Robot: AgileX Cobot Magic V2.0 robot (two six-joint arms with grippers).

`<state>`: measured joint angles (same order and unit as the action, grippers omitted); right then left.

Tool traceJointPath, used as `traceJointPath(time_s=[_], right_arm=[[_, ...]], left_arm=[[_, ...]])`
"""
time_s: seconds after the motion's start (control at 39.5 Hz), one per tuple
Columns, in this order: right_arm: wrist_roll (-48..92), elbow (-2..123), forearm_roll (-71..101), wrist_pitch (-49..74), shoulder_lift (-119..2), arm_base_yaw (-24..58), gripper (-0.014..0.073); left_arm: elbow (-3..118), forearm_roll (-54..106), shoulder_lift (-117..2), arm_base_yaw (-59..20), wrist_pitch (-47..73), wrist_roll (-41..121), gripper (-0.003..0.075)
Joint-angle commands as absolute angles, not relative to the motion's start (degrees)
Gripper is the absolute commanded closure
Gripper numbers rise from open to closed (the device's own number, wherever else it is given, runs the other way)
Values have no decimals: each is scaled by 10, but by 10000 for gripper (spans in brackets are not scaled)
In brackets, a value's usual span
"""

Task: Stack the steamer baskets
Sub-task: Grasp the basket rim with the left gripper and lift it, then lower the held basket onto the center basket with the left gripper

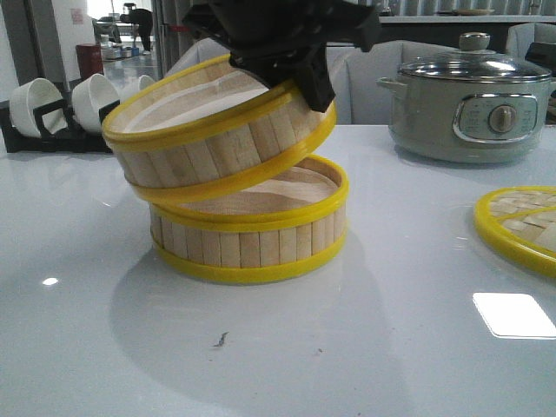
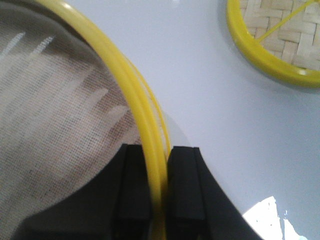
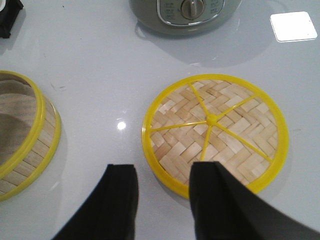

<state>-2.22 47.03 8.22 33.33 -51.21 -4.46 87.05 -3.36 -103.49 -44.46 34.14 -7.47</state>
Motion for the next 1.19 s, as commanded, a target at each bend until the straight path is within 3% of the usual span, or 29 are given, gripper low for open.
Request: traceJointPath(time_s=[0.0,1.16], right_arm=[[-18,492,84,297,-508,-45,222],[-18,492,84,300,-508,-45,222]], left_arm=[[908,-47,-1016,-448,295,-73,634],[956,-25,-1118,-448,287,-70,636]])
